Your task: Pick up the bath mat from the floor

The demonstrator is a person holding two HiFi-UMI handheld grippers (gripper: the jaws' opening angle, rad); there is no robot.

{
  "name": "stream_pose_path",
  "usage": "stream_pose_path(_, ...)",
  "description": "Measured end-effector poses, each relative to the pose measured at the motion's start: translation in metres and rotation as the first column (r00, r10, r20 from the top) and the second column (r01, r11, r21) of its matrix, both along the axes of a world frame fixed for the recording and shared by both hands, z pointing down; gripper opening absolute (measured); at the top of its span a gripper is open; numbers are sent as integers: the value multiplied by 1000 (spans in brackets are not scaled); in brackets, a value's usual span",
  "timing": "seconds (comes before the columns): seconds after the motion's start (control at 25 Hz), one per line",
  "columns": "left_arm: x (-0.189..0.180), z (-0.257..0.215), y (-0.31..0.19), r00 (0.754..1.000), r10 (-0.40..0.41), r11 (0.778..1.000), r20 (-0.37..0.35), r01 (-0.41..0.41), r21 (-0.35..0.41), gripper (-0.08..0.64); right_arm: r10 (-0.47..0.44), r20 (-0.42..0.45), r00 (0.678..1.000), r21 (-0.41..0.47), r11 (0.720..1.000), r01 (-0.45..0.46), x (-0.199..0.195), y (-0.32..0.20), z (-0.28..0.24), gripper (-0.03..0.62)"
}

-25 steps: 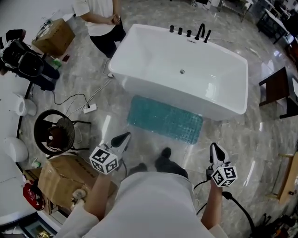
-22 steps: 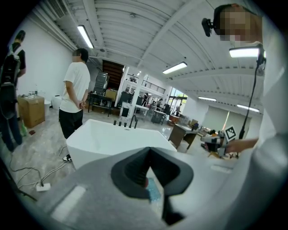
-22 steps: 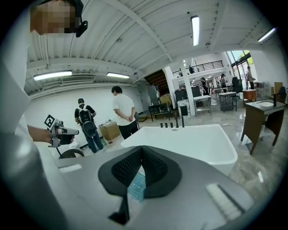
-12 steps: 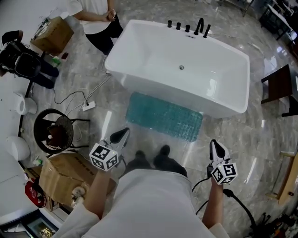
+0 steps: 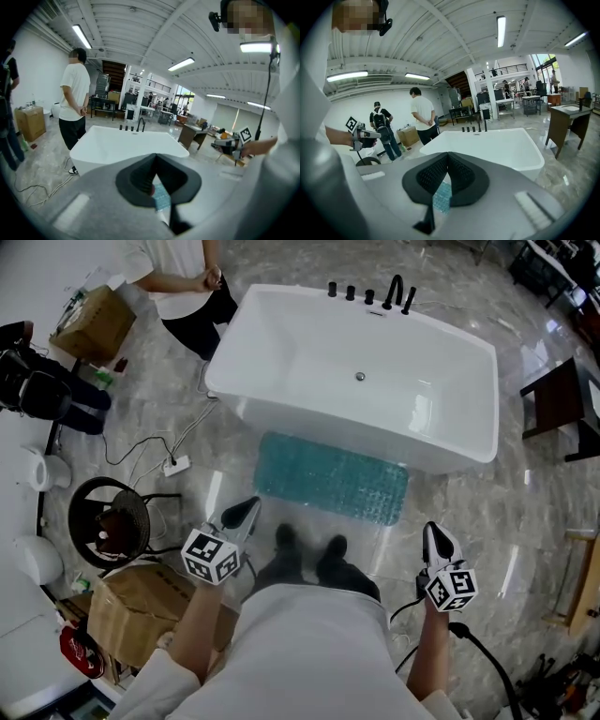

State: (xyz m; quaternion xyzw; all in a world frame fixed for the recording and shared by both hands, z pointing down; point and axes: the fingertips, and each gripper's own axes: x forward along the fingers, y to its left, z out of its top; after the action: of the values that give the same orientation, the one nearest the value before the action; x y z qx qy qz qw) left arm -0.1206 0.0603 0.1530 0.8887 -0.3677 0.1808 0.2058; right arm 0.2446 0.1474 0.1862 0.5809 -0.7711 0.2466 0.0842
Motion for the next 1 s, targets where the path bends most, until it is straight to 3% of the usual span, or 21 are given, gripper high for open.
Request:
stream_pose_path(0.6, -52, 24, -62, 998, 62, 997, 8, -62, -39, 2, 104, -18, 994, -30, 994, -104, -46, -32, 10, 6)
stream_pose_path(1.0, -45, 49, -95, 995, 102, 992, 12, -101, -73, 2, 132, -21, 991, -60, 989, -133, -48, -61, 29, 6)
